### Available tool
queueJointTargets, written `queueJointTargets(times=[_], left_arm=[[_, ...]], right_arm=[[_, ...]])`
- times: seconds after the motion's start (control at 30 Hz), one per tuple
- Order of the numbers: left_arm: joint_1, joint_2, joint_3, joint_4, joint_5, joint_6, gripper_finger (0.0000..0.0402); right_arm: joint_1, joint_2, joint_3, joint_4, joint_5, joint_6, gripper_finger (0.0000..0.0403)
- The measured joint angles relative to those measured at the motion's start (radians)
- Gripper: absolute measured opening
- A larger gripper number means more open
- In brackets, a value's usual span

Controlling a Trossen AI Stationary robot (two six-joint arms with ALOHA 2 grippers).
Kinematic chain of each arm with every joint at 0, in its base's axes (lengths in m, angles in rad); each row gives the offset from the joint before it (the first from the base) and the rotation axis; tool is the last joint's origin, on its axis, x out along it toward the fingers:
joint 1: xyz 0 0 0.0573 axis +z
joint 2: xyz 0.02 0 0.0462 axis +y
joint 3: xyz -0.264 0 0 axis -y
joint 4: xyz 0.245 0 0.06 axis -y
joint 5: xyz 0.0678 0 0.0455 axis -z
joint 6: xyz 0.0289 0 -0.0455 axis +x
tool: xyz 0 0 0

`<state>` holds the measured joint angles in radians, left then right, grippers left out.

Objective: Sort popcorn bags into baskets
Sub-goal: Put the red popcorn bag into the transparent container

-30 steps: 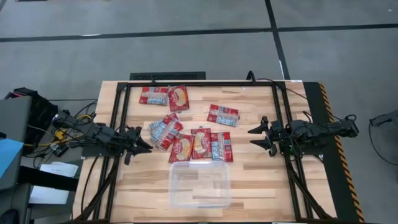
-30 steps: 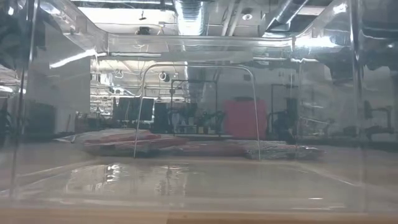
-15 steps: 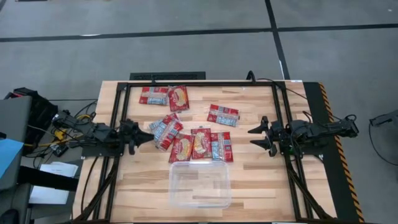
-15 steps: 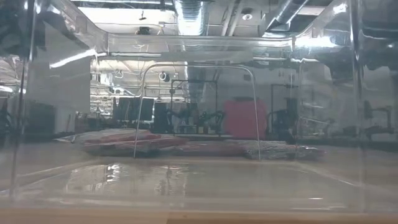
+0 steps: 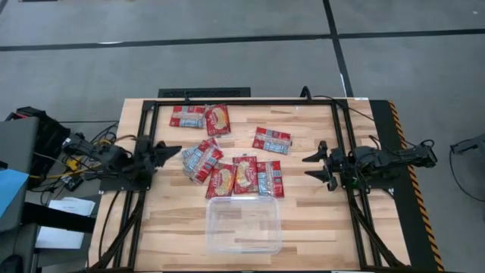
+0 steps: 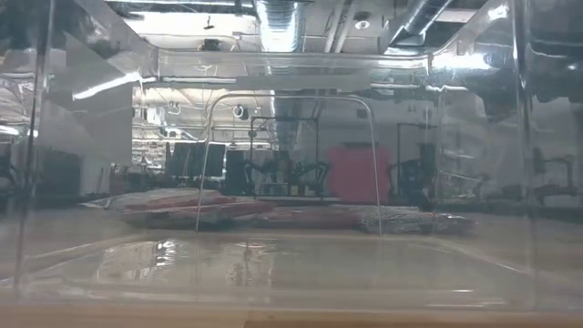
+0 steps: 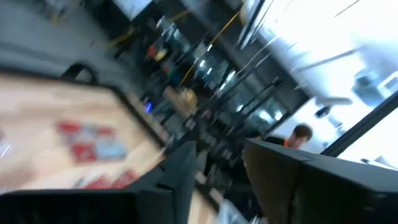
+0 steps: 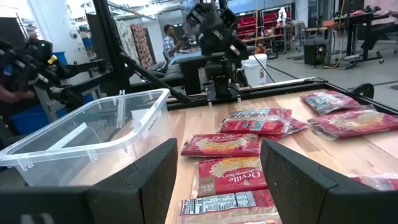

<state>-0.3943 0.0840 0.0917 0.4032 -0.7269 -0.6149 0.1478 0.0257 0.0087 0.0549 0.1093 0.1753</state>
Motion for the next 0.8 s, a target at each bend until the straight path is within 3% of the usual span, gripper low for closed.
queueJointTargets(times=[0.1,0.3,0.43,0.53,0.63,0.8], left_arm=[[0.013,0.076,0.042,0.078,-0.019,0.068,0.0184],[0.071,0.291,0.221,0.079,-0.015,0.079,0.0278],[0.141,0.429,0.391,-0.002,0.012,0.098,0.0310],[0.214,0.502,0.544,-0.178,0.046,0.101,0.0310],[0.318,0.559,0.709,-0.465,0.123,0.029,0.0299],[0.535,0.654,0.920,-0.921,0.392,-0.106,0.0274]], right_arm=[[0.000,0.000,0.000,0.049,0.006,0.003,0.0255],[0.000,0.000,0.000,0.241,0.007,0.075,0.0255],[-0.001,0.000,0.003,0.449,0.035,0.075,0.0255],[-0.001,0.000,0.016,0.607,0.036,0.044,0.0255],[-0.001,0.000,0.023,0.756,0.047,-0.060,0.0255],[-0.001,0.000,0.026,0.932,0.050,-0.172,0.0255]])
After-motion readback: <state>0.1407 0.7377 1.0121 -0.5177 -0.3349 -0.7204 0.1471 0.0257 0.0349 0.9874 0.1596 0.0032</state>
